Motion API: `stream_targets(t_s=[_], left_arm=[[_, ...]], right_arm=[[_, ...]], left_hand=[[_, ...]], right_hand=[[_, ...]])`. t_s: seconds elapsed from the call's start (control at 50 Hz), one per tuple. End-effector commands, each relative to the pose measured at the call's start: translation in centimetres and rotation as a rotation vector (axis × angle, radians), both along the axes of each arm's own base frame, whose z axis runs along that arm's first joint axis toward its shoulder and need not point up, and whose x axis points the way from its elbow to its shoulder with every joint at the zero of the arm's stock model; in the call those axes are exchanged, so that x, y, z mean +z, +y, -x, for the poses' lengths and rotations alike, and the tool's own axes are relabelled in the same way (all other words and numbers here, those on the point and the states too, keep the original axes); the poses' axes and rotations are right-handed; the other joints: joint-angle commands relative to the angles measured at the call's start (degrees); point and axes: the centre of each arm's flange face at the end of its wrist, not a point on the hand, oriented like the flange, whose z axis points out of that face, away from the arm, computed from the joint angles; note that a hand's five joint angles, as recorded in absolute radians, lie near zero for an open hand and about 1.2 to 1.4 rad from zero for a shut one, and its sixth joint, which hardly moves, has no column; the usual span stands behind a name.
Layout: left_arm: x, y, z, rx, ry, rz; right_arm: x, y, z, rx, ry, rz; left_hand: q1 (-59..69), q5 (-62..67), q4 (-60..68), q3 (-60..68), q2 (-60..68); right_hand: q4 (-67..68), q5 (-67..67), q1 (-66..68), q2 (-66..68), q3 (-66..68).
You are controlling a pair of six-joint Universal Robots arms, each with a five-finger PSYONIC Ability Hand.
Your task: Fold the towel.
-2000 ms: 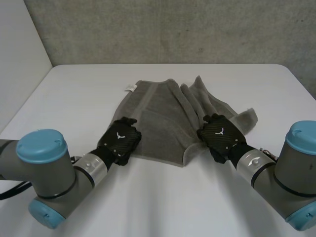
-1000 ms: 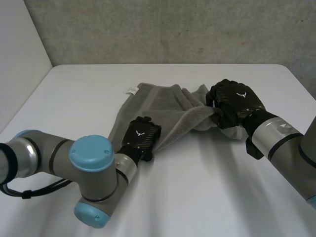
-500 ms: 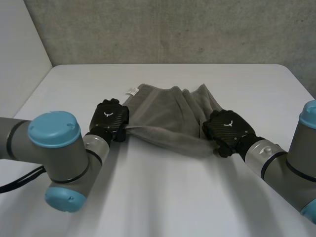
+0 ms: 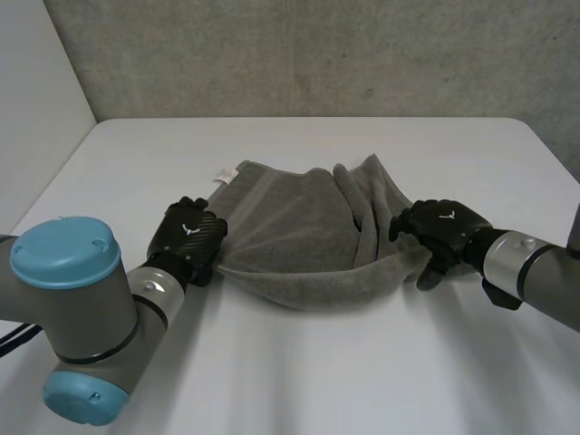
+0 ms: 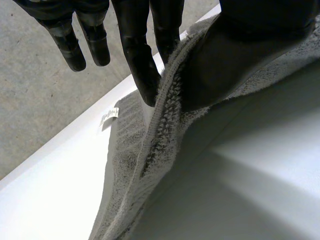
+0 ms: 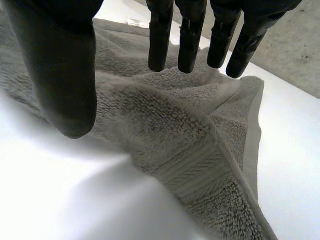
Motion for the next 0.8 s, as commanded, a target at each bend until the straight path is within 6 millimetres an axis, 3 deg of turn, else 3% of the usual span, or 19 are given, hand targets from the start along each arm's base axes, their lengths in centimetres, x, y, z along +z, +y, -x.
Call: stream_targets(t_s=[0.02, 0.14, 0.22, 0.34, 0.5, 0.6, 0.68, 0.76, 0.78, 0.8], left_arm=[[0.1, -0.3, -0.4, 0.016, 0.002, -0.002], [0.5, -0.9, -1.3, 0.048, 0.006, 0.005], [0.6, -1.1, -1.7, 0.062, 0.007, 0.006], [1.1, -0.9, -2.2, 0.073, 0.002, -0.003], [2.4, 0.2, -3.1, 0.081, -0.012, -0.033], [3.0, 0.3, -3.3, 0.07, -0.029, -0.062], [4.5, -2.3, -3.8, 0.074, -0.004, -0.038], [4.7, -4.5, -3.2, 0.059, 0.006, -0.026], [5.3, -5.9, -2.7, 0.051, 0.017, 0.0], [6.3, -7.3, -2.2, 0.047, 0.024, 0.043]], right_arm=[[-1.8, -1.4, -0.2, -0.033, -0.005, 0.041], [-3.3, -1.8, 0.2, -0.079, 0.037, 0.02], [-3.7, -2.1, 0.9, -0.126, 0.062, 0.013], [-2.1, -1.3, 1.4, -0.128, 0.057, 0.018], [0.1, 1.3, 2.1, 0.007, 0.09, -0.039], [0.9, 1.7, 1.9, 0.094, 0.162, -0.032], [1.5, 0.7, 1.4, 0.137, 0.212, 0.024], [2.9, -3.3, 0.2, 0.114, 0.234, 0.146], [4.1, -4.5, -0.6, 0.104, 0.233, 0.221], [4.1, -4.6, -0.7, 0.104, 0.233, 0.221]], left_hand=[[5.7, 3.5, -3.2, -2.4, 4.2], [5.7, 3.5, -3.2, -2.4, 4.2], [5.7, 3.5, -3.2, -2.4, 4.2], [5.7, 3.5, -3.2, -2.4, 4.2], [5.7, 3.5, -3.2, -2.4, 4.2], [5.7, 3.5, -3.2, -2.4, 4.2], [5.7, 3.5, -3.2, -2.4, 4.2], [5.7, 3.5, -3.2, -2.4, 4.2], [5.7, 3.5, -3.2, -2.4, 4.2], [5.7, 3.5, -3.2, -2.4, 4.2]], right_hand=[[-4.4, 4.0, 4.5, 5.1, -2.9], [-4.4, 12.1, 12.6, 13.2, -2.9], [-4.4, 24.5, 25.0, 25.6, -2.9], [-4.4, 49.7, 50.1, 50.7, -2.9], [-4.4, 49.7, 50.2, 50.8, -2.9], [-4.4, 49.7, 50.2, 50.8, -2.9], [-4.4, 49.7, 50.2, 50.8, -2.9], [-4.4, 49.7, 50.2, 50.8, -2.9], [-4.4, 49.7, 50.2, 50.8, -2.9], [-4.4, 49.7, 50.2, 50.8, -2.9]])
